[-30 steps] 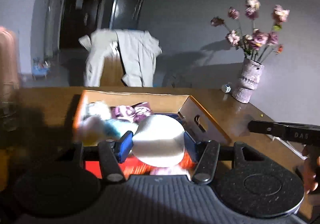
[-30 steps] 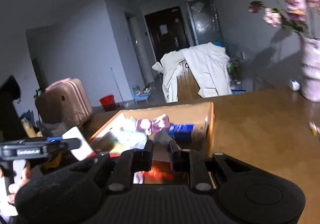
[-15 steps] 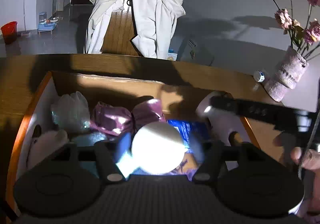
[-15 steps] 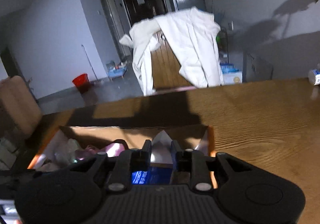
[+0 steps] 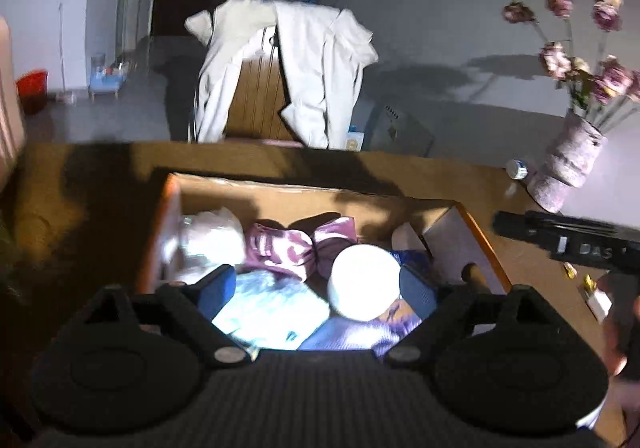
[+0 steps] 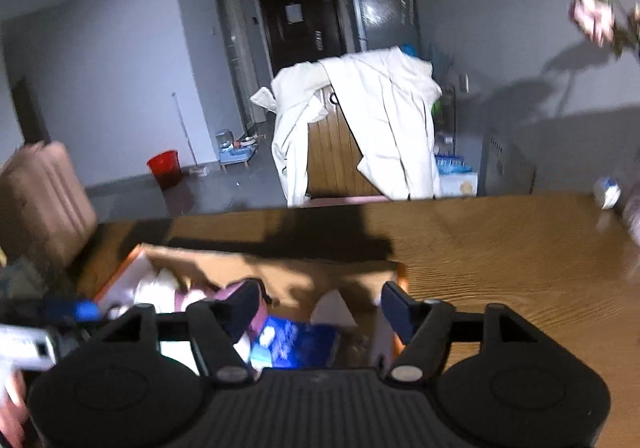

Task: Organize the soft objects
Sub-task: 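Withdraw the left tool from the box back over the table, then reach the left tool to the pink sponge block and grasp it, then lift the pink sponge with the left tool over the box, then lower the pink sponge into the box and open the left tool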

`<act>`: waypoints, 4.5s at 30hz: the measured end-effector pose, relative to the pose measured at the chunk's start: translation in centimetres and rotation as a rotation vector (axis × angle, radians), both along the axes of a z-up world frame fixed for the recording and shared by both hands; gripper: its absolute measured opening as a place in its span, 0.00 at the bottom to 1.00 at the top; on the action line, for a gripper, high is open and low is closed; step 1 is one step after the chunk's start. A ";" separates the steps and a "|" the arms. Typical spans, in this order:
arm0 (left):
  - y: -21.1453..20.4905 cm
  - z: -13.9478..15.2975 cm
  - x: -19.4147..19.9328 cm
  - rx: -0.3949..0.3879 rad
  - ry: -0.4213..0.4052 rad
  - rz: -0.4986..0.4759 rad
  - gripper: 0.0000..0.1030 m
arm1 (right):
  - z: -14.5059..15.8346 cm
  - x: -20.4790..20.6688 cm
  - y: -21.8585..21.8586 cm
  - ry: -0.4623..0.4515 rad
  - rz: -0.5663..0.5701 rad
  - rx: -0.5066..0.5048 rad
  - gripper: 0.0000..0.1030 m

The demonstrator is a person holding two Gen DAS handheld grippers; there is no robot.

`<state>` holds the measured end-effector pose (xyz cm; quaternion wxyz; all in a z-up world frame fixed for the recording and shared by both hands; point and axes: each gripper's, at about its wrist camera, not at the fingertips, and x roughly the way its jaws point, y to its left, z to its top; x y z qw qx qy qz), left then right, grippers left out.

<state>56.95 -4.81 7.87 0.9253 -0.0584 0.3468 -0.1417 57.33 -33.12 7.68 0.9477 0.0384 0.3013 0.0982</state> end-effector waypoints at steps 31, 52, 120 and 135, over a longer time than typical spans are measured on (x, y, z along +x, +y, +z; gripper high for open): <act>4.9 -3.7 -38.2 0.090 -0.267 0.052 1.00 | -6.9 -39.3 0.9 -0.081 -0.010 0.129 0.87; -4.3 -6.0 -25.8 -0.071 -0.075 -0.078 0.76 | -9.4 -29.1 -1.6 -0.007 -0.031 0.245 0.64; -6.5 -2.7 -2.6 -0.352 0.157 -0.106 0.28 | -1.6 -7.7 -0.8 0.005 -0.043 0.161 0.22; -7.2 -7.4 0.2 -0.256 0.279 -0.103 0.39 | -5.9 -5.1 0.9 0.146 -0.048 0.100 0.41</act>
